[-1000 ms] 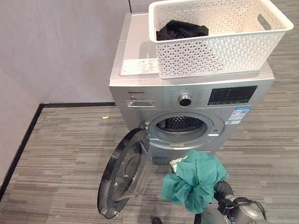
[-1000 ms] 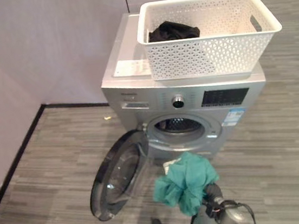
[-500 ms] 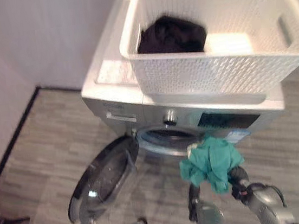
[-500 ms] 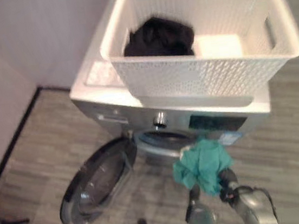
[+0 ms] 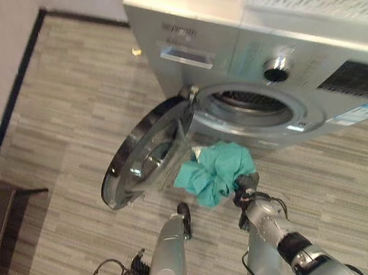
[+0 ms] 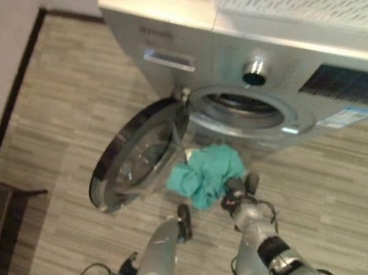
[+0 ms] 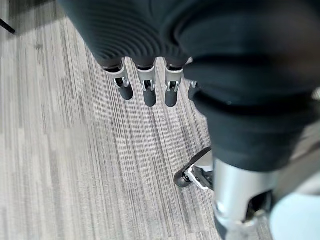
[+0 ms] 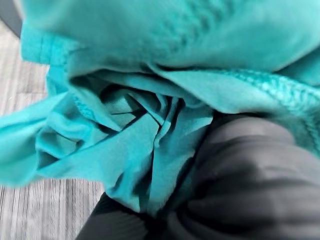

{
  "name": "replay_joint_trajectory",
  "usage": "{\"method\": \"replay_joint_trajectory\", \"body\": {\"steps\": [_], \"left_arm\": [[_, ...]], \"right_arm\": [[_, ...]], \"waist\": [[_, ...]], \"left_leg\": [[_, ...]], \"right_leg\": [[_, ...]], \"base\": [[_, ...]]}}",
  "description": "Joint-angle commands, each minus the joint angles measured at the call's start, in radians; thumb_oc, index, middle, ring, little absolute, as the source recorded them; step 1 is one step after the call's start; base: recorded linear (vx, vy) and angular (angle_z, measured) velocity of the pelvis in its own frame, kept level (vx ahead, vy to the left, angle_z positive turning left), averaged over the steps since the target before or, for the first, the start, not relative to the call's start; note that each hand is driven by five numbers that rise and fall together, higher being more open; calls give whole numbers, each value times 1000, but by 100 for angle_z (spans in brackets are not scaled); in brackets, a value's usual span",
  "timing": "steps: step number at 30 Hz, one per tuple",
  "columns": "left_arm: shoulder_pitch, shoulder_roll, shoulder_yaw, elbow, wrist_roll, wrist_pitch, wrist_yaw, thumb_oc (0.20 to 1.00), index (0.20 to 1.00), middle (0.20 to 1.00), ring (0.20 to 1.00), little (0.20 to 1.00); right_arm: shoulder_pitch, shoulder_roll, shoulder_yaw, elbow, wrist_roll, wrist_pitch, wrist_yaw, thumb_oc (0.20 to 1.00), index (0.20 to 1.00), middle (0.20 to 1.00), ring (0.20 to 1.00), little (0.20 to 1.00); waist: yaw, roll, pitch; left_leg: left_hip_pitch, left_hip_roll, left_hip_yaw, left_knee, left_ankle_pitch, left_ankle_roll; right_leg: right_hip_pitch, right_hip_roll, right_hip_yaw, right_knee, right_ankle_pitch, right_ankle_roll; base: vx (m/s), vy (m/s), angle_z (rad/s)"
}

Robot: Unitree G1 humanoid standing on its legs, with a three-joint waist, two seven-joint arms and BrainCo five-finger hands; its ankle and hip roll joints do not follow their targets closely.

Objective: Grab the laundry basket,head to the washer,open it,put in the laundry and shut it.

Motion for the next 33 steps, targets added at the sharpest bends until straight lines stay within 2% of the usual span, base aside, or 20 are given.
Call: {"method": "replay_joint_trajectory", "body": {"steps": [1,2,3,5,7,8,12,18,20,25,26,30,32,33], "left_arm": [[35,-26,15,6,-31,5,65,1000,1000,1000,1000,1000],[33,-26,14,6,-31,4,66,1000,1000,1000,1000,1000],[49,-26,21,16,-57,2,54,1000,1000,1000,1000,1000],[54,-19,20,30,-57,-1,51,1000,1000,1000,1000,1000],[56,-19,10,34,-52,0,49,1000,1000,1000,1000,1000],[66,-22,-6,36,-44,0,46,1000,1000,1000,1000,1000],[73,-25,-24,33,-65,-6,39,1000,1000,1000,1000,1000],[72,-6,-60,9,-98,-21,21,1000,1000,1000,1000,1000],[68,5,-77,-9,-107,-26,16,1000,1000,1000,1000,1000],[62,11,-95,-33,-123,-33,5,1000,1000,1000,1000,1000],[61,9,-96,-35,-124,-33,4,1000,1000,1000,1000,1000],[71,41,-122,-70,-132,-46,-14,1000,1000,1000,1000,1000],[75,53,-127,-80,-130,-44,-20,1000,1000,1000,1000,1000],[76,55,-126,-84,-135,-45,-21,1000,1000,1000,1000,1000]], "right_arm": [[-44,-8,-50,-47,127,-131,-60,200,200,200,200,200],[-46,-9,-52,-46,128,-131,-59,200,200,200,200,200],[-99,-1,-111,-20,178,-165,-72,200,200,200,200,200],[-138,-14,-146,0,200,-193,-83,200,200,200,200,200],[-160,-17,-174,11,221,-205,-83,200,200,200,200,200],[-208,-26,-210,46,243,-229,-92,200,200,200,200,200],[-324,-67,-307,142,300,-263,-105,200,200,200,200,200],[-527,-230,-415,374,369,-255,-97,200,200,200,200,200],[-618,-319,-463,455,410,-252,-105,200,200,200,200,200],[-730,-436,-405,407,331,-265,-128,200,200,200,200,200],[-733,-438,-404,405,326,-265,-134,200,200,200,200,200],[-879,-578,-287,378,240,-257,-147,200,200,200,200,200],[-924,-610,-241,389,221,-238,-138,200,200,200,200,200],[-932,-615,-229,403,207,-229,-144,558,558,558,558,558]], "waist": [[14,46,-5],[9,36,-2],[24,59,-3],[32,70,-2],[34,76,-2],[40,91,-2],[59,122,-2],[96,168,-6],[116,193,-10],[139,215,-20],[139,218,-20],[158,232,-33],[165,236,-33],[166,238,-32]], "left_leg": [[61,-36,12,17,-33,-29],[46,-48,18,17,-9,-25],[23,-38,5,56,-39,-29],[-18,-35,-3,94,-31,-35],[-38,-33,-7,114,-45,-34],[-66,-31,-16,137,-53,-33],[-138,-29,-32,185,-69,-32],[-252,-28,-44,264,-73,-37],[-310,-34,-48,303,-81,-37],[-376,-32,-52,340,-87,-36],[-379,-32,-52,341,-87,-36],[-415,-35,-61,356,-81,-41],[-428,-35,-64,365,-77,-44],[-431,-36,-64,366,-77,-44]], "right_leg": [[14,36,-24,100,-76,38],[7,23,-28,87,-53,26],[-20,31,-28,151,-103,34],[-51,28,-37,193,-123,30],[-73,24,-41,223,-139,30],[-104,20,-46,265,-164,27],[-161,5,-56,334,-205,24],[-270,-17,-70,430,-263,17],[-328,-27,-68,479,-285,17],[-393,-37,-76,525,-302,16],[-395,-37,-76,526,-303,16],[-437,-40,-68,549,-311,14],[-449,-39,-66,559,-314,12],[-453,-39,-65,562,-316,12]], "base": [[-18,4,38],[-24,0,34],[-36,2,39],[-7,-16,24],[-23,-25,30],[-22,-23,18],[-23,-50,12],[-16,-52,16],[-27,-25,9],[-9,-1,8],[0,0,0],[-3,-11,5],[-12,-22,9],[-5,-11,4]]}}
